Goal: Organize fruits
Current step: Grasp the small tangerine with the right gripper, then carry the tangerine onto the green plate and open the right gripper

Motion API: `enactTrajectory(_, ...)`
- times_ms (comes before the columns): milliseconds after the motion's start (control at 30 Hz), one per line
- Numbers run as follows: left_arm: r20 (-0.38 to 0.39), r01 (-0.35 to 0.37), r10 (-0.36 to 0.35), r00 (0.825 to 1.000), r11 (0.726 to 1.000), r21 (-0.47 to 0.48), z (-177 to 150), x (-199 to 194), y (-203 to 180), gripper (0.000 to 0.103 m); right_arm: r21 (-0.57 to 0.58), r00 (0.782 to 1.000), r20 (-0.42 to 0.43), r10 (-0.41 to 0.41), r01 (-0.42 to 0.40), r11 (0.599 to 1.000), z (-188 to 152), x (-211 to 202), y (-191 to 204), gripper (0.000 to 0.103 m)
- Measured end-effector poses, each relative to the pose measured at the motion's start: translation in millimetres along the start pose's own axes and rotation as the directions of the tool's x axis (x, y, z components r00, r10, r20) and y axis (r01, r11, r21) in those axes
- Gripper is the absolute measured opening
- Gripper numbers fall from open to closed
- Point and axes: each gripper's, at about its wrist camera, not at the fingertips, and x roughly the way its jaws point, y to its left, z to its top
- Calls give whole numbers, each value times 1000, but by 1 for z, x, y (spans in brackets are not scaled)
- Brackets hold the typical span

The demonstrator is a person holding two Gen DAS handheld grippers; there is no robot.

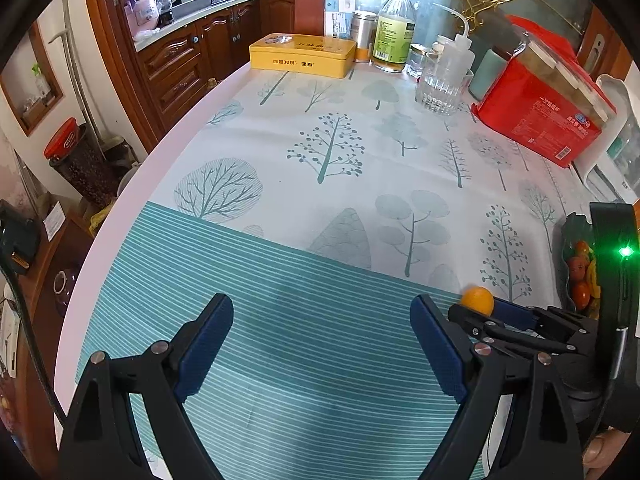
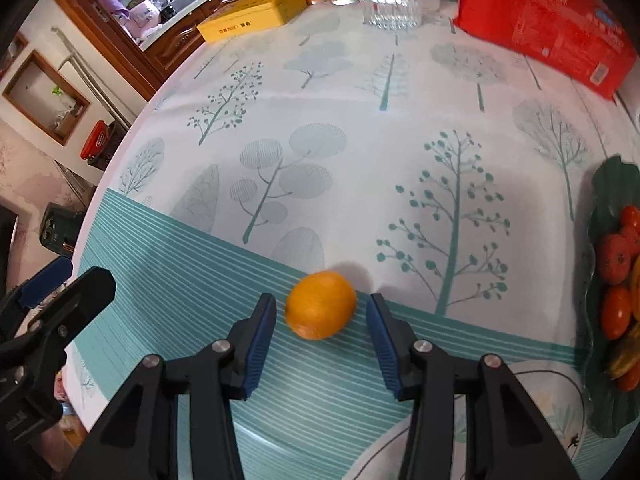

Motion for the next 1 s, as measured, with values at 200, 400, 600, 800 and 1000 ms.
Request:
enactTrajectory(200,-2,1,-1,1000,1000,14,-2,0,0,89,-1,1000,11,-13,13,1000,0,0,2,33)
enactTrajectory(400,-8,3,-3,1000,999,36,-5,-2,-6,89,-27,1000,15,-26,26,999,-10,-6,4,33)
enactTrajectory(600,-35,26,-23,999,996,87,-15,-4,-26,89,-25,1000,22,-20,20,999,-32,-23,-5,33)
enactTrajectory(800,-63,68,-60,996,990,125,-30,-12,-51,89,1,1000,25,-9,9,1000,-57,-42,-19,33)
enactTrajectory(1000,-66,72,-62,996,986,150,-45,-29,-74,89,23,999,31,7,-8,1000,-86,-65,-36,33)
